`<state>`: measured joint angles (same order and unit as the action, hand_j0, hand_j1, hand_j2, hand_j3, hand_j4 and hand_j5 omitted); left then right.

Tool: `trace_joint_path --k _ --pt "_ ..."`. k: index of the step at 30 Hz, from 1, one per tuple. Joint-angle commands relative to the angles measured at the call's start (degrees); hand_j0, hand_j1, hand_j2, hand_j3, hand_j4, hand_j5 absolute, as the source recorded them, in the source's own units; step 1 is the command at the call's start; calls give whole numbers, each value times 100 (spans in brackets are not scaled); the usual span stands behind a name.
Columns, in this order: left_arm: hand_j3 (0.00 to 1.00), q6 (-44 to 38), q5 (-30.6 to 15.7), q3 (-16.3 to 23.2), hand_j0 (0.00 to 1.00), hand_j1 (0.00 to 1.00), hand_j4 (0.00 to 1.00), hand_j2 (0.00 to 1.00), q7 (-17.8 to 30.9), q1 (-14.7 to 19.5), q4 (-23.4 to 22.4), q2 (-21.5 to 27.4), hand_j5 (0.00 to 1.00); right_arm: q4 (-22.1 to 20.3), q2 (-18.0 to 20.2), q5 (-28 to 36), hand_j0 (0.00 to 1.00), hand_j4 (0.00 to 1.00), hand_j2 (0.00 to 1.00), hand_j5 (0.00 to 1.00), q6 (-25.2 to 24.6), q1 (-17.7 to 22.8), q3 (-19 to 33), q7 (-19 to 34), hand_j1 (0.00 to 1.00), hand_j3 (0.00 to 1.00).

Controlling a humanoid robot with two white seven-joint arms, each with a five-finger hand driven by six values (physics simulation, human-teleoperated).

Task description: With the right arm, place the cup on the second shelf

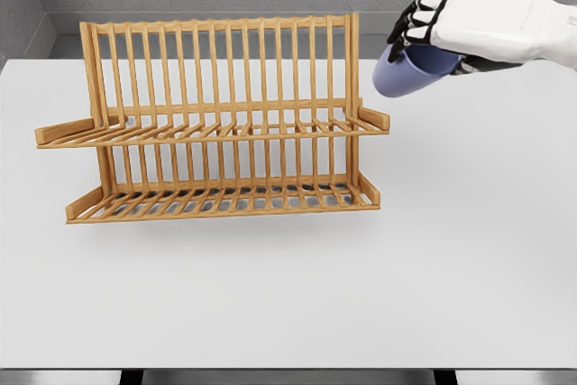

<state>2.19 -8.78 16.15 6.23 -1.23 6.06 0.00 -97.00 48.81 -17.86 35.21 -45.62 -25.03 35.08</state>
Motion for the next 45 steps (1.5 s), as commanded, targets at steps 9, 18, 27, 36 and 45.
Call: trace_joint_path --k 9,18,27,36,45 --pt "100 1 -1 2 100 100 100 100 1 -9 0 0 100 -337 -109 19 64 64 64 64 -21 9 -283 -8 64 64" --pt "100 1 -1 -7 100 100 100 100 1 0 0 0 100 -337 -223 10 63 63 63 63 -21 -18 -555 -8 63 63" --pt "100 1 -1 2 100 100 100 100 1 -9 0 0 100 -337 -276 -7 63 63 63 63 -21 -26 -731 -8 63 63" --pt "100 1 -1 -7 100 100 100 100 1 0 0 0 100 -329 -302 -60 100 100 100 100 -21 -26 -889 -8 100 100" --pt "100 1 -1 2 100 100 100 100 1 -9 0 0 100 242 14 -43 100 100 100 100 -21 105 1430 -8 100 100"
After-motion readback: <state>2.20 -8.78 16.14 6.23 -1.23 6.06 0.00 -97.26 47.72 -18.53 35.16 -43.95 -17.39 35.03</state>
